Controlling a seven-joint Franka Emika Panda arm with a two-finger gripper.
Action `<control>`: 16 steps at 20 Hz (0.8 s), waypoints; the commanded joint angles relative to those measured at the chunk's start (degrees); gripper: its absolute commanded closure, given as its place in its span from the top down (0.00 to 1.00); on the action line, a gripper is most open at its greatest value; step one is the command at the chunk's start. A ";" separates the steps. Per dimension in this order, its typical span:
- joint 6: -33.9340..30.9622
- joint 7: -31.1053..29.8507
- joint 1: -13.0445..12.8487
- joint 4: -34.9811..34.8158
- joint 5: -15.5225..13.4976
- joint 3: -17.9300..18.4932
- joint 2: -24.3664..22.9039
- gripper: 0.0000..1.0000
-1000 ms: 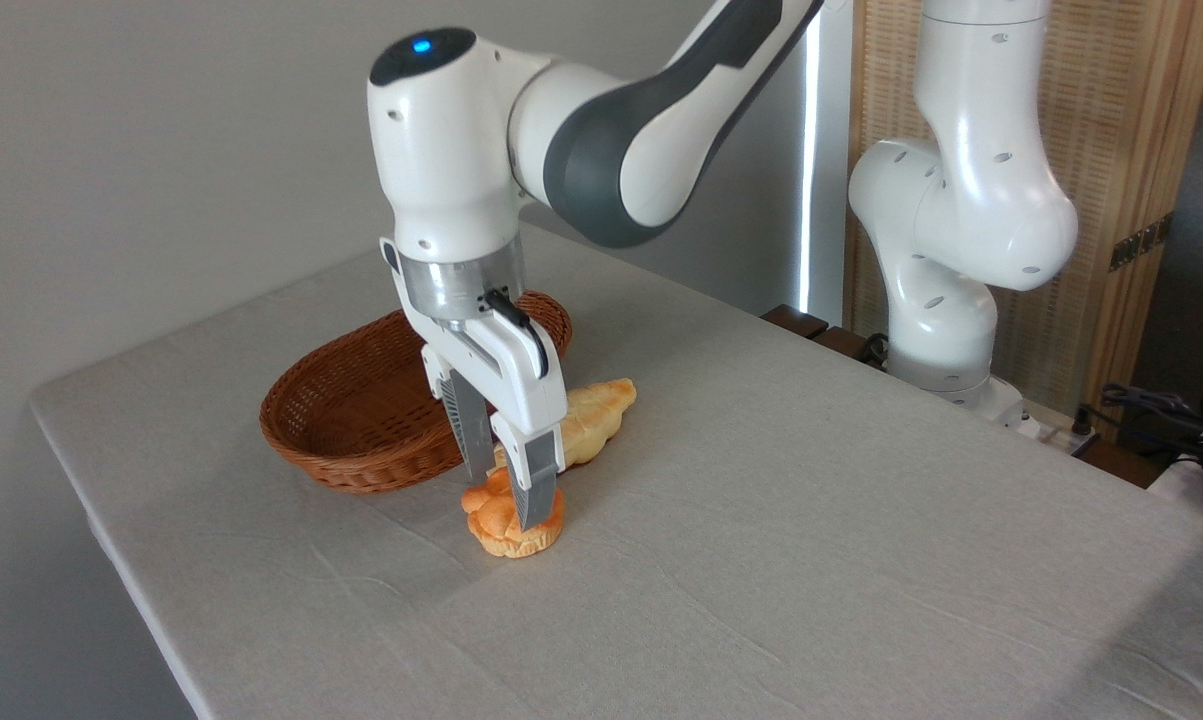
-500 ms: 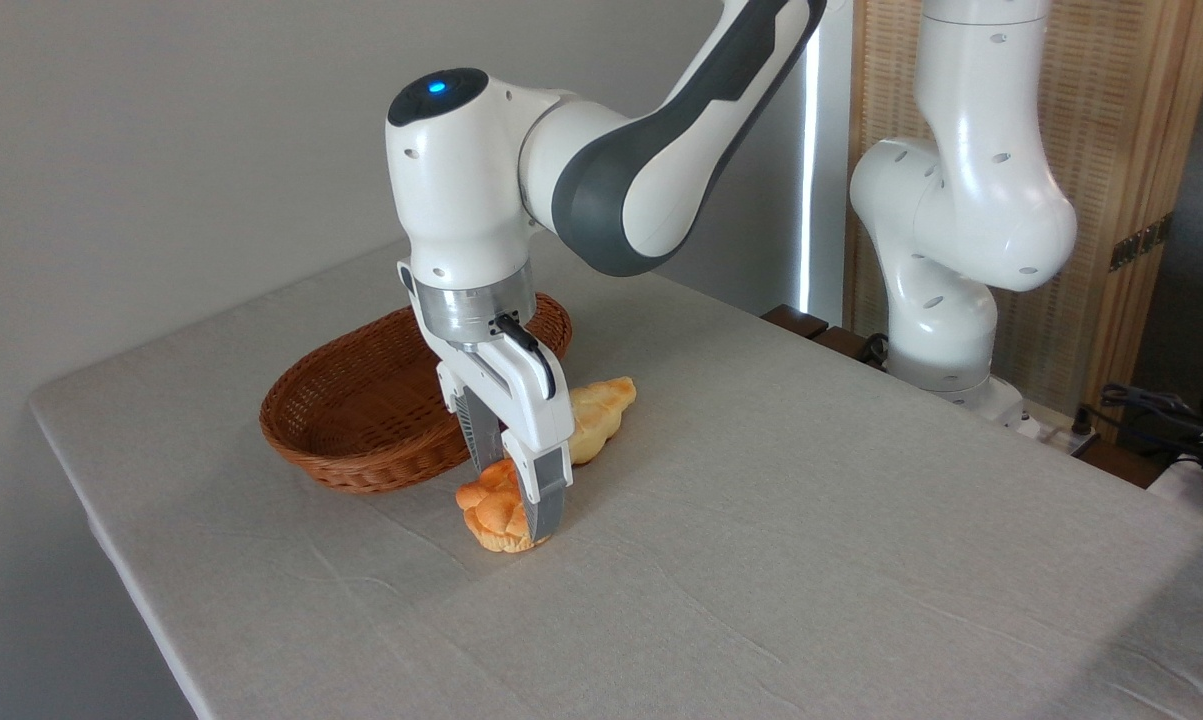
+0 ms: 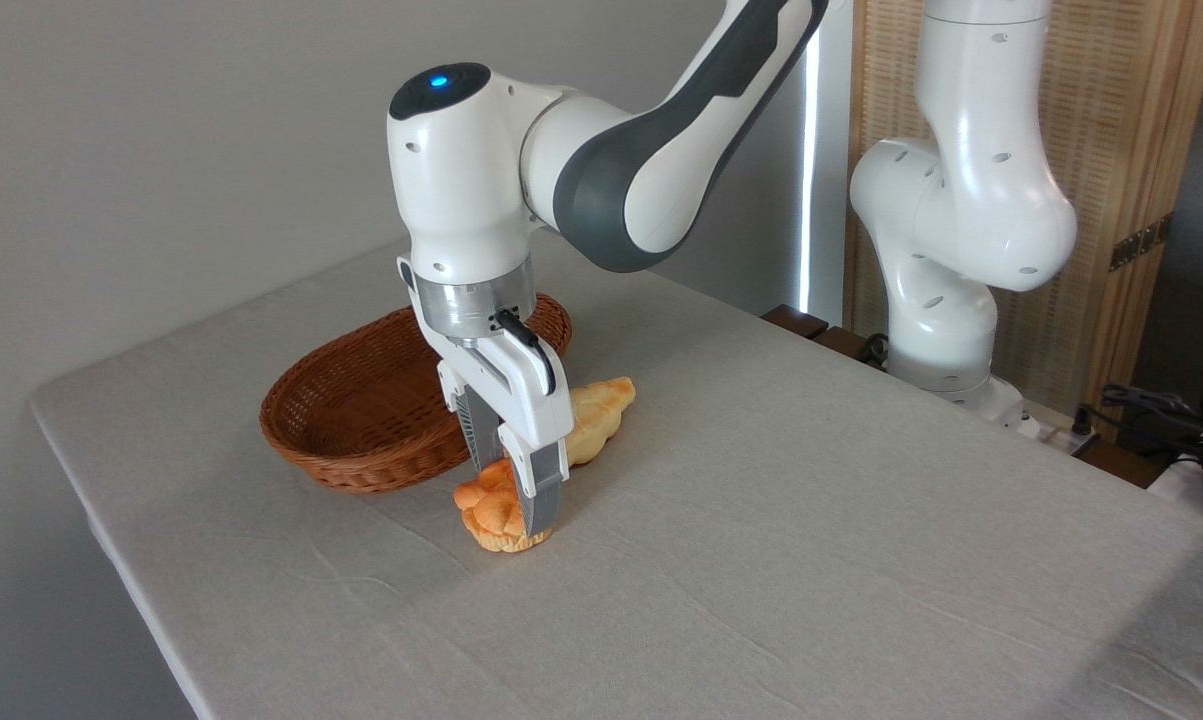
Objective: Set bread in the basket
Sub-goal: 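Close the gripper fingers around the round orange roll, then lift the roll and carry it over the wicker basket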
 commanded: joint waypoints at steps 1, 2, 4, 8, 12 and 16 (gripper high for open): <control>0.72 1.05 -0.20 -0.10 0.09 0.77 -1.49 0.41; 0.72 0.96 -0.11 -0.10 0.17 0.77 -1.50 0.41; 0.72 0.96 -0.11 -0.10 0.17 0.86 -1.58 0.41; -1.29 0.17 -0.03 2.78 0.17 0.86 -2.46 0.41; -7.79 -1.49 -0.02 10.25 -0.35 0.25 -2.82 0.44; -8.86 -8.42 -1.17 14.66 -3.77 -4.31 -2.73 0.49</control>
